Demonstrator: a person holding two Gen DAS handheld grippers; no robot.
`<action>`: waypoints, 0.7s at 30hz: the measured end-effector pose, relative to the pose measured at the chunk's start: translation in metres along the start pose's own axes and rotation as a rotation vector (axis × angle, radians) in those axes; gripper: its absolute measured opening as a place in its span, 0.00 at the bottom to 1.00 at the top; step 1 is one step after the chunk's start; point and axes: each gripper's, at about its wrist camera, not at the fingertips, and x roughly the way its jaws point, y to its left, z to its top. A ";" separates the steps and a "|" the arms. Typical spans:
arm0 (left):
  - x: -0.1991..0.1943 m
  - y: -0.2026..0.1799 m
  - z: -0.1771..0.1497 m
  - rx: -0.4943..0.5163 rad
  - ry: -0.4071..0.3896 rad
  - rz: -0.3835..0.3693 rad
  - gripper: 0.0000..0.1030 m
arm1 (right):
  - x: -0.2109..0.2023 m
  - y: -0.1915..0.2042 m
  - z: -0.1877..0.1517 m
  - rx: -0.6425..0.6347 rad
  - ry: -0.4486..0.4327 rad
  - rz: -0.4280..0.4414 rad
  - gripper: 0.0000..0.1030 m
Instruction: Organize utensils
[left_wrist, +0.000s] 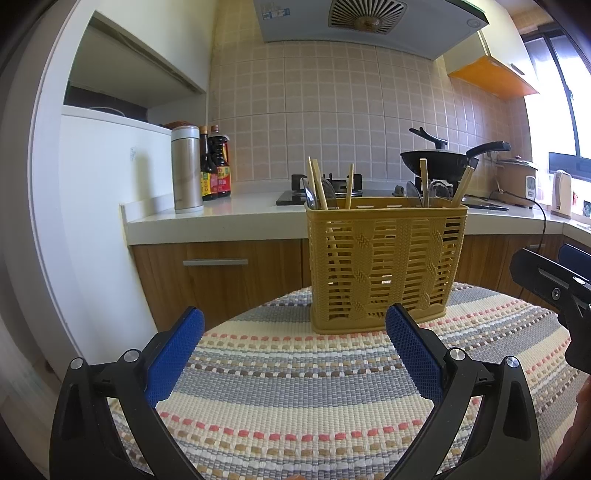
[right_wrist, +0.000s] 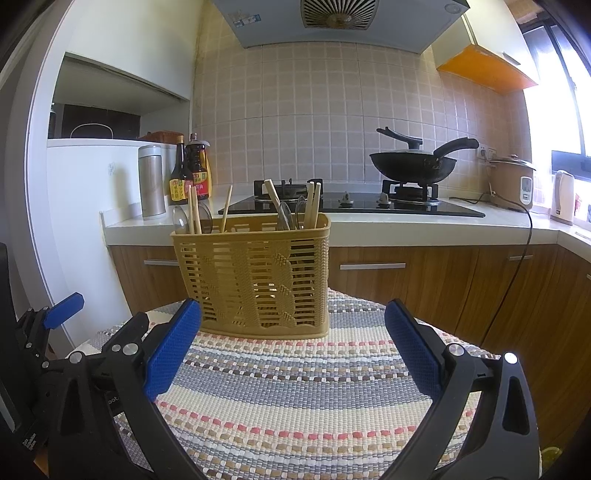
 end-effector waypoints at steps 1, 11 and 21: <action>0.000 0.000 0.000 0.000 0.001 0.001 0.93 | 0.000 0.000 0.000 0.000 0.000 0.000 0.92; 0.000 0.000 -0.001 0.005 0.000 0.004 0.93 | 0.000 0.001 0.000 -0.003 0.002 -0.001 0.92; -0.002 0.000 0.000 0.007 -0.001 0.002 0.93 | 0.000 0.001 -0.001 -0.001 0.004 -0.002 0.92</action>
